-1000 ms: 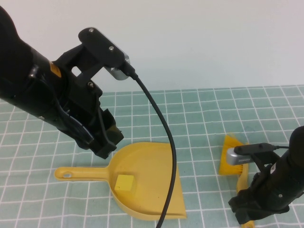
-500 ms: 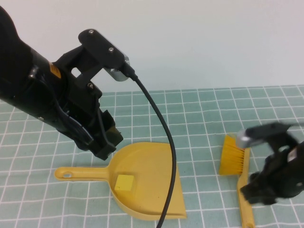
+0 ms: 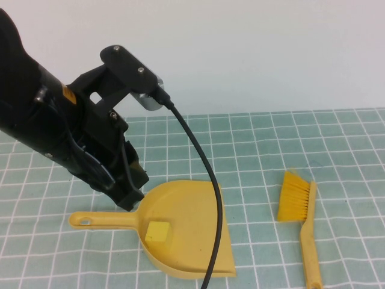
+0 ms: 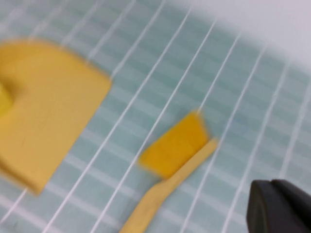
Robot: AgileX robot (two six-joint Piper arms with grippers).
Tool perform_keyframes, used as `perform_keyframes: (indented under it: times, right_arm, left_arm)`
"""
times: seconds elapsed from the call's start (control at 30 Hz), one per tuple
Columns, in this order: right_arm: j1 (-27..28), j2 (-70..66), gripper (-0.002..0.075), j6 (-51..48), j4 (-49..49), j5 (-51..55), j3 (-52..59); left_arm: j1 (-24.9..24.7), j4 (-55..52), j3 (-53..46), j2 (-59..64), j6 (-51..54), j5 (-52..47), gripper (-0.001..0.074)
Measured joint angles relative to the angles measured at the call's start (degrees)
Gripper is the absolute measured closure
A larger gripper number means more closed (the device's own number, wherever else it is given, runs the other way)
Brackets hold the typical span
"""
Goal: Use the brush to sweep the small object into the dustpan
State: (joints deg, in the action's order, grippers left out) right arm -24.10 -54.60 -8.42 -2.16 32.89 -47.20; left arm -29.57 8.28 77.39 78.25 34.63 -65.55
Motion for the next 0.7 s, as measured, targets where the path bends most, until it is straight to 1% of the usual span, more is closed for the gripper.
perform_keyframes:
  times: [0.13, 0.37, 0.53, 0.7]
  right_arm:
    - [0.0, 9.4, 0.0727, 0.9, -1.9, -4.3, 5.6]
    - [0.0, 25.7, 0.0728, 2.8, -3.4, -9.9, 20.7]
    - [0.0, 30.3, 0.0728, 2.9, -6.8, -12.3, 28.9]
    - [0.0, 30.3, 0.0728, 3.0, -7.8, -12.4, 31.7]
  left_arm:
    - [0.0, 0.0, 0.0, 0.0, 0.2, -0.3, 0.0733]
    - [0.0, 0.3, 0.0, 0.0, 0.2, -0.4, 0.0735]
    - [0.0, 0.7, 0.0, 0.0, 0.2, 0.6, 0.0735]
    - [0.0, 0.7, 0.0, 0.0, 0.2, 1.5, 0.0735]
